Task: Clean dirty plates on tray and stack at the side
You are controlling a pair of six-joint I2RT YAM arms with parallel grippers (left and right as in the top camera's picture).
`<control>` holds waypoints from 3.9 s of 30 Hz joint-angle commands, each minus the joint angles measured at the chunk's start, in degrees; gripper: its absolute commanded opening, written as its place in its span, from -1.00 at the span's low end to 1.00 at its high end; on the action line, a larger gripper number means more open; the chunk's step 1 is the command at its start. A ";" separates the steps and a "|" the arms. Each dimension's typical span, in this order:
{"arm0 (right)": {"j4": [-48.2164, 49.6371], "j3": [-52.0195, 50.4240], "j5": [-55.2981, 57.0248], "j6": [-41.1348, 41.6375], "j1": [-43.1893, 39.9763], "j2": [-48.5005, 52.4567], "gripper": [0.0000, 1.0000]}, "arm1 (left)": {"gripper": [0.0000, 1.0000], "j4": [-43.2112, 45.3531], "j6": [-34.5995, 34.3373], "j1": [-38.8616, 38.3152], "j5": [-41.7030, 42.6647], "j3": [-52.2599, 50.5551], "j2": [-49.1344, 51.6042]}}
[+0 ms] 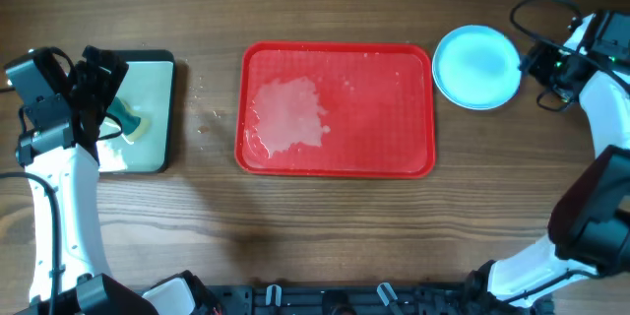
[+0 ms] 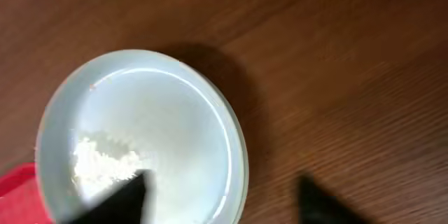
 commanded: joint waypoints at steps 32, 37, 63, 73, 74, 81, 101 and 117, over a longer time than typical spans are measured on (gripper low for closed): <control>-39.19 -0.59 -3.85 20.85 15.41 -28.63 0.99 | 1.00 0.13 0.07 0.22 0.46 -0.09 0.24; -30.60 -0.61 -6.01 10.45 16.06 -33.38 1.00 | 1.00 0.13 0.07 0.22 0.46 -0.09 0.24; 44.92 -74.77 -1.16 8.39 22.25 -95.95 0.99 | 1.00 0.13 0.07 0.22 0.46 -0.09 0.24; 29.66 -74.77 5.03 3.91 22.25 -104.41 0.99 | 1.00 0.13 0.07 0.22 0.44 -0.09 0.24; 29.66 -74.77 4.96 1.79 22.25 -104.41 0.99 | 1.00 0.13 0.07 0.22 0.46 -0.09 0.24; 29.57 -74.77 4.98 -15.06 22.25 -104.41 0.99 | 1.00 0.13 0.07 0.22 0.46 -0.09 0.24; 29.68 -74.77 4.74 -11.78 22.25 -104.04 0.99 | 1.00 0.13 0.07 0.22 0.44 -0.09 0.24; 29.68 -74.77 4.74 -11.76 22.25 -104.02 0.99 | 1.00 -10.95 4.63 -4.07 -0.37 -1.73 -1.75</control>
